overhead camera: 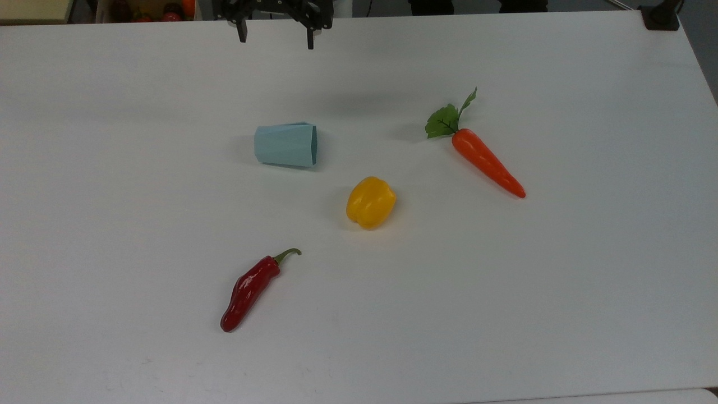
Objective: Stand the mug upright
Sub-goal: 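Move the gripper down toward the light-blue mug lying on its side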
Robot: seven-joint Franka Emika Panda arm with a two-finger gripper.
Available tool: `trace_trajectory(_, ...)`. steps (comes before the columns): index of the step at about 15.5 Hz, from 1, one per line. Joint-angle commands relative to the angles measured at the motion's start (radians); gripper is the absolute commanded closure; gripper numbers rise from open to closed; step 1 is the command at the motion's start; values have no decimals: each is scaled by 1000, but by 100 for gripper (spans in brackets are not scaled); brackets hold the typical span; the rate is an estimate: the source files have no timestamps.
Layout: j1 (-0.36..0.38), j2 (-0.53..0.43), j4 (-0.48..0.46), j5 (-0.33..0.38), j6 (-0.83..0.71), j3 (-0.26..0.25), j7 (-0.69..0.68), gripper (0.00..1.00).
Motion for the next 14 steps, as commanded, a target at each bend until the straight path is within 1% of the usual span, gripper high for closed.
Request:
trace_trajectory(1, 3, -27, -27, 4, -9, -14, -11, 0)
trace_trajectory(6, 7, -26, -27, 4, -5, -12, -10, 0)
trace_trajectory(8, 20, -20, -29, -12, -2, -11, -5, 0)
trace_trajectory(10, 41, -20, -67, -93, -8, -1, -5, 0)
trace_trajectory(11, 73, -17, -90, -142, -8, 6, -1, 0)
trace_trajectory(12, 101, -9, -108, -192, -4, 8, 37, 0)
trace_trajectory(13, 134, 18, -125, -255, -1, 9, 129, 0)
trace_trajectory(14, 161, 40, -130, -286, -2, 9, 175, 0)
